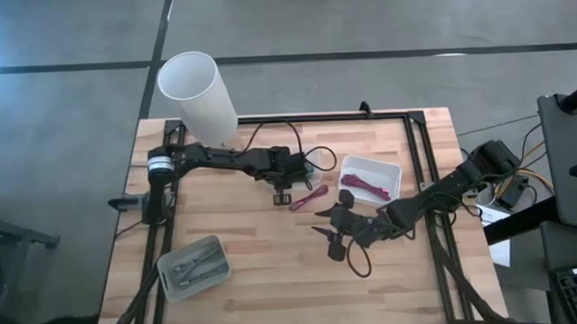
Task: Pick & Place USB Port
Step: Put the blue USB cable into the transparent bin, then put the pink USB cable into the white bin
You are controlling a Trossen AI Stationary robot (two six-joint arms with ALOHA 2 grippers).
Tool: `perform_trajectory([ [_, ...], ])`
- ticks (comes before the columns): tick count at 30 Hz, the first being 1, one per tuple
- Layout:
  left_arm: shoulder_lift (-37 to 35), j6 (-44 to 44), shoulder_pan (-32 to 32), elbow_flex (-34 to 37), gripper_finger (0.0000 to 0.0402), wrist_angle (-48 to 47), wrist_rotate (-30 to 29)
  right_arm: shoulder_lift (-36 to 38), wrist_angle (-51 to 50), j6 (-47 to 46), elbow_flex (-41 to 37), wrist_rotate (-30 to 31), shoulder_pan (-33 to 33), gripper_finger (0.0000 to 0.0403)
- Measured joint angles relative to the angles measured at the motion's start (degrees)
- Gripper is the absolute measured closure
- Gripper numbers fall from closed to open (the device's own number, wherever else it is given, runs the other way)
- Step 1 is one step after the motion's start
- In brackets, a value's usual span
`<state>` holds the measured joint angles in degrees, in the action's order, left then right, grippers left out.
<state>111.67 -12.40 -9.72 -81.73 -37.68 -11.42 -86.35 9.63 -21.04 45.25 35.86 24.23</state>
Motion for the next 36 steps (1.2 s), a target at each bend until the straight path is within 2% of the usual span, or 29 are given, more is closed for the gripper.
perform_trajectory([
  [13,-0.1,-0.2,0.2,-0.6,0.0300,0.0,-0.2,0.0,0.0,0.0,0.0,0.0,0.0,0.0218],
  [20,-1.2,-1.5,1.3,-4.9,0.0278,-1.3,-4.7,0.0,-0.1,0.0,-0.1,0.0,0.0,0.0218],
  [29,-9.8,-1.6,4.8,-8.9,0.0278,-1.8,-5.4,0.0,-2.6,-1.9,-0.4,0.1,0.0,0.0218],
  [32,-14.3,2.2,6.5,-6.9,0.0278,0.8,-5.4,0.0,-3.9,-3.1,-0.6,0.1,0.0,0.0218],
  [36,-19.7,6.0,10.1,1.9,0.0278,10.8,-5.3,0.0,-5.9,-4.8,-0.7,0.2,0.0,0.0218],
])
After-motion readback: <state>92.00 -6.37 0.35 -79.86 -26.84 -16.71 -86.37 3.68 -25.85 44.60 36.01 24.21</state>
